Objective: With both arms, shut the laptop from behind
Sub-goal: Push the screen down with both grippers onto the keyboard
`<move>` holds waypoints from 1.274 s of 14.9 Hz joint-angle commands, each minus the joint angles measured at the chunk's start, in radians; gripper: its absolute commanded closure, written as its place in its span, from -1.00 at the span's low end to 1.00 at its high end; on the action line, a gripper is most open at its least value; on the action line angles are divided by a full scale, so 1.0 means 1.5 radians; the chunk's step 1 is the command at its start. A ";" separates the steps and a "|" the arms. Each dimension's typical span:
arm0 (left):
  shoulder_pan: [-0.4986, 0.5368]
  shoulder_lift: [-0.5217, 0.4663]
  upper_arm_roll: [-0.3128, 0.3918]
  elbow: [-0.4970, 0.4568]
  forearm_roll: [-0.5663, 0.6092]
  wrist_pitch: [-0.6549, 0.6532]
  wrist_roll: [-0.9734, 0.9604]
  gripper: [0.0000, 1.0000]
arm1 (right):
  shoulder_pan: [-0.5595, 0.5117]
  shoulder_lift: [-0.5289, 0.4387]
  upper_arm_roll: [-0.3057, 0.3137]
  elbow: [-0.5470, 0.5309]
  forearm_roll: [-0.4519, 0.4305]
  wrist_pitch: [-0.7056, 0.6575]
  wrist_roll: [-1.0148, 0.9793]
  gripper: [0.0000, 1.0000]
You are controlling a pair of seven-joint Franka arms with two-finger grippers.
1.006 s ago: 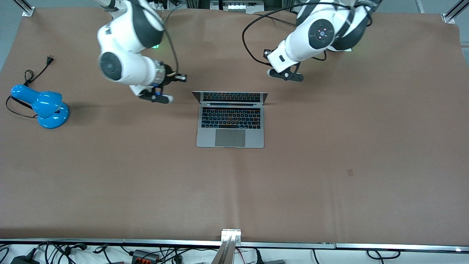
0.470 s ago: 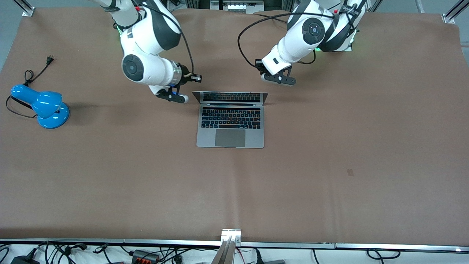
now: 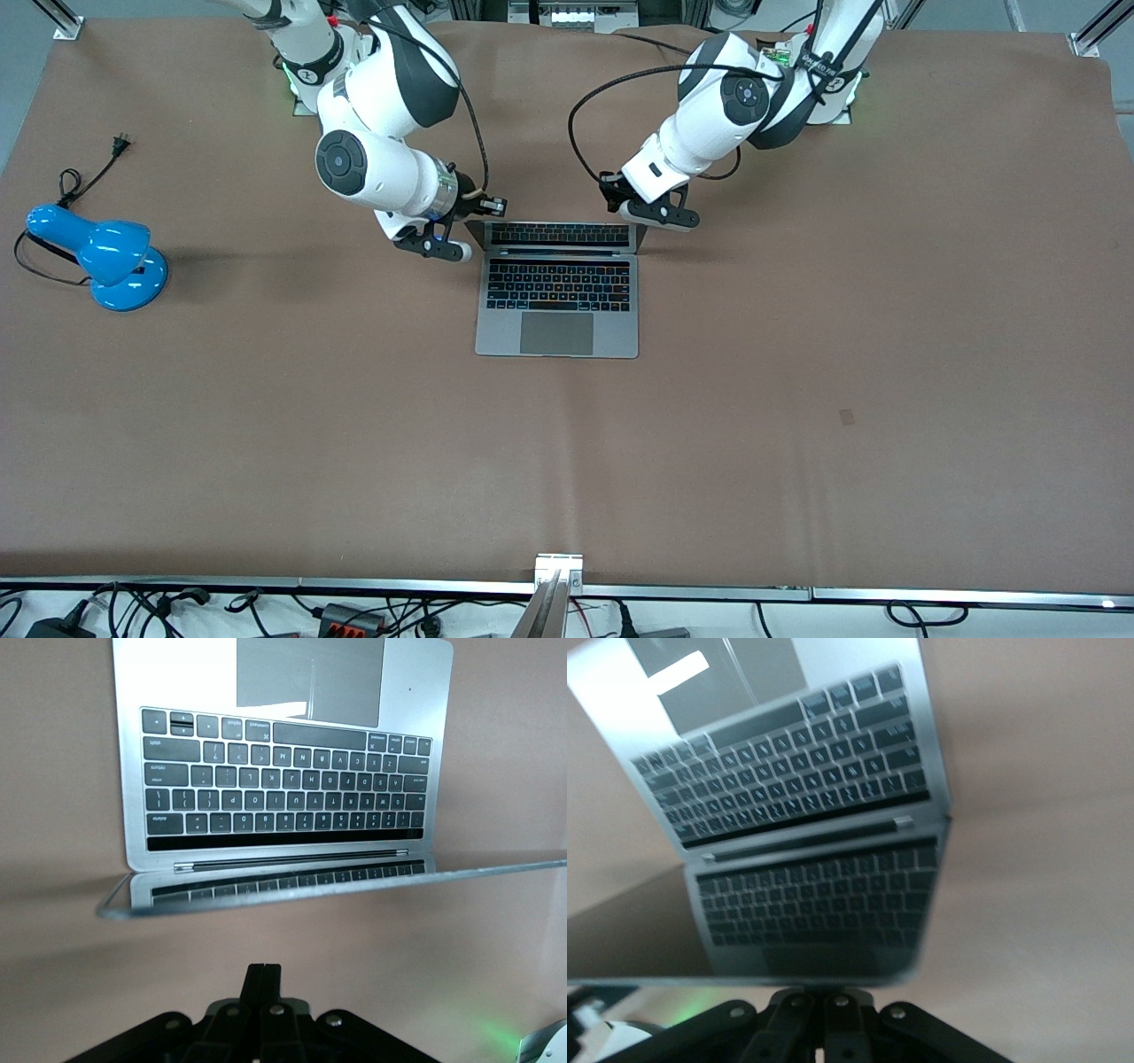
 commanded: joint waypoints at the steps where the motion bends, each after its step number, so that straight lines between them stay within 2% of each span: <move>1: 0.011 0.004 -0.007 0.007 -0.015 0.006 0.054 0.99 | 0.000 0.045 -0.007 0.061 -0.007 0.005 -0.001 1.00; 5: 0.015 0.011 -0.005 0.009 -0.014 0.022 0.095 0.99 | -0.003 0.083 -0.011 0.100 -0.019 0.006 -0.001 1.00; 10: 0.015 0.094 -0.003 0.024 -0.013 0.141 0.158 0.99 | -0.009 0.125 -0.014 0.149 -0.023 0.007 0.001 1.00; 15: 0.027 0.144 0.006 0.068 -0.012 0.173 0.229 0.99 | -0.011 0.183 -0.018 0.209 -0.039 0.007 0.005 1.00; 19: 0.042 0.192 0.007 0.106 -0.010 0.196 0.270 0.99 | -0.012 0.213 -0.019 0.211 -0.040 0.035 0.003 1.00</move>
